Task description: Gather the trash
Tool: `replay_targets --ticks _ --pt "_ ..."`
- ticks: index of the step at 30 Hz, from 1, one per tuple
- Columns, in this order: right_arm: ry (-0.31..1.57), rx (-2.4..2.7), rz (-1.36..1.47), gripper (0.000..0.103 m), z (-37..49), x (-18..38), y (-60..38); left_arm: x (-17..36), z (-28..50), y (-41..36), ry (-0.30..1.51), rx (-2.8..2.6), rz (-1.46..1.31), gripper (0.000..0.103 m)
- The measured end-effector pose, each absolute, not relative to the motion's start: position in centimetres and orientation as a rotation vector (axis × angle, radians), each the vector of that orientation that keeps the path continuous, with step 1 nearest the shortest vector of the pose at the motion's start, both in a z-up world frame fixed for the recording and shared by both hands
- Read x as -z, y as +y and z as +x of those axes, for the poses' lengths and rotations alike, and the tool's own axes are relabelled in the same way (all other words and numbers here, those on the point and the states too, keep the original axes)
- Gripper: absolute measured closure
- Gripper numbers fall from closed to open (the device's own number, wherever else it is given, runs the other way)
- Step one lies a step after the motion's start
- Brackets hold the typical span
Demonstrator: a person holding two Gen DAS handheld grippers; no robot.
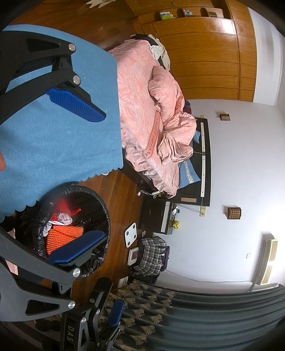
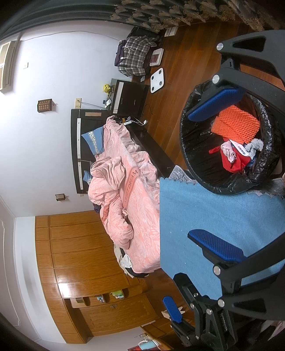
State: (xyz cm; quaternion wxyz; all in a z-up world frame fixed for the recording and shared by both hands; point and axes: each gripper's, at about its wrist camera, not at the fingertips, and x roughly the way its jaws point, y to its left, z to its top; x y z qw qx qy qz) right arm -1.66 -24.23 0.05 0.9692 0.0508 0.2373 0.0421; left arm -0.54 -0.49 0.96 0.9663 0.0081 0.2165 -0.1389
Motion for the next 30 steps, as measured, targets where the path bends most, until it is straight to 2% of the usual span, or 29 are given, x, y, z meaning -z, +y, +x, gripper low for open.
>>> replay_targets --ticks 30 --pt "0.482 -0.085 0.102 0.006 -1.6 -0.19 -24.18 -1.09 -0.5 -0.57 0.44 0.281 0.017 0.006"
